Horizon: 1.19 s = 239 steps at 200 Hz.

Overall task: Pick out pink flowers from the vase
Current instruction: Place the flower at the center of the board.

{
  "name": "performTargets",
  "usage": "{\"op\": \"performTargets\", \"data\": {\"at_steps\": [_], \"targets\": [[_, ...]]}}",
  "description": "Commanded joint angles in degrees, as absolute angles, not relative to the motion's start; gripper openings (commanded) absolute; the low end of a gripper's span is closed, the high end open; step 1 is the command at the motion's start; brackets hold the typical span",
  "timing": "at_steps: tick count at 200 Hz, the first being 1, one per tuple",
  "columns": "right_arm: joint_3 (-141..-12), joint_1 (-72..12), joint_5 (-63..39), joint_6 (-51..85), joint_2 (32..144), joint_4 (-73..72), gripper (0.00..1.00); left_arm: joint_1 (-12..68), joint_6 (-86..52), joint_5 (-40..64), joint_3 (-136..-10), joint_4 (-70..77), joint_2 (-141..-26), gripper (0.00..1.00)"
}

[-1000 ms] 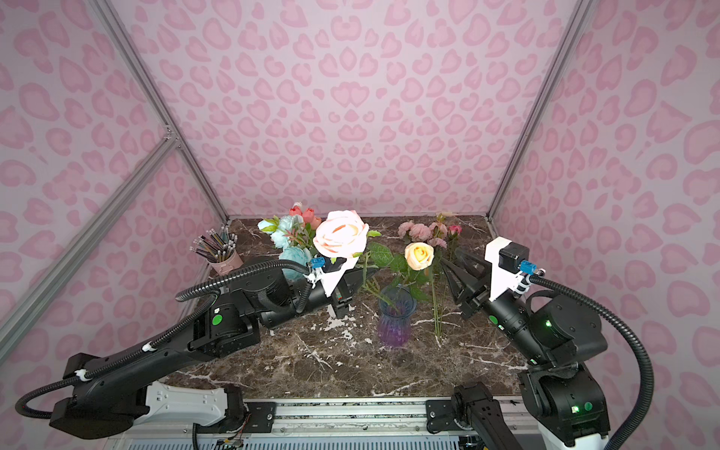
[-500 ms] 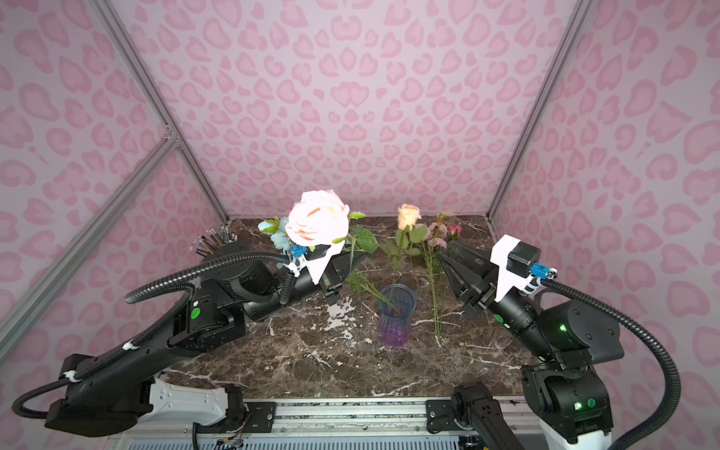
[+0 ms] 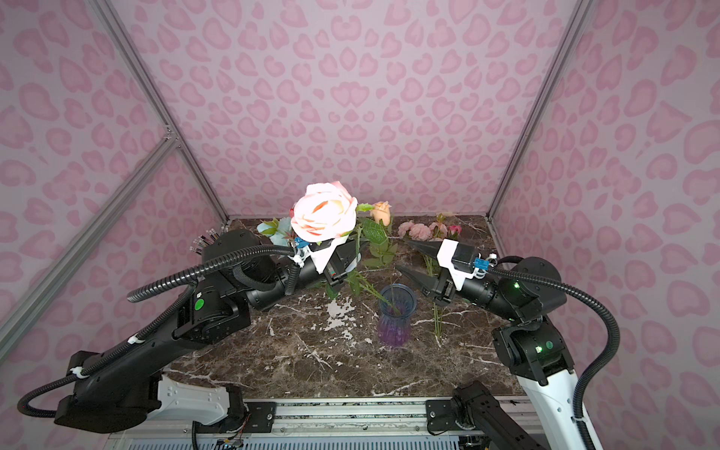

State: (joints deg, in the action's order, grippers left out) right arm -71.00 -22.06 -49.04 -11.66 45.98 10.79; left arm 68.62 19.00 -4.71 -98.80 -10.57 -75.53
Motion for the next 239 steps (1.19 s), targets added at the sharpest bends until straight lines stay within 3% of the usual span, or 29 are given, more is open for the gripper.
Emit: {"op": "performTargets", "data": {"at_steps": [1, 30, 51, 74, 148, 179, 212, 223, 239], "targets": [[-72.0, -29.0, -41.2, -18.6, 48.6, 11.7, 0.5, 68.6, 16.4, -1.7, -98.8, -8.0, -75.2, 0.02], [-73.1, -40.5, -29.2, -24.2, 52.8, 14.9, 0.47, 68.6, 14.8, -0.2, -98.3, -8.0, -74.8, 0.02], [-72.5, -43.8, -23.8, -25.0, 53.8, 14.0, 0.38, 68.5, 14.5, 0.2, -98.1, -8.3, -74.4, 0.02], [-70.9, -44.0, -22.7, -23.7, 52.9, 11.7, 0.24, 68.5, 14.9, 0.0, -97.8, -9.2, -73.9, 0.02], [-69.3, -44.0, -22.7, -20.2, 49.9, 10.5, 0.25, 68.5, 15.1, 0.3, -95.9, -8.8, -72.5, 0.02], [-70.7, -44.0, -23.7, -19.2, 51.3, 10.7, 0.06, 68.5, 14.5, 1.5, -95.8, -8.4, -72.4, 0.02], [-71.2, -44.0, -23.4, -18.0, 51.2, 9.7, 0.0, 68.5, 14.3, 1.7, -95.6, -8.7, -72.0, 0.02], [-71.0, -44.0, -23.5, -17.0, 50.4, 8.6, 0.0, 68.4, 14.5, 1.4, -95.5, -9.2, -71.8, 0.1], [-71.0, -44.0, -24.2, -15.4, 49.5, 7.8, 0.0, 68.5, 14.7, 0.8, -95.0, -9.4, -71.2, 0.32]]}}
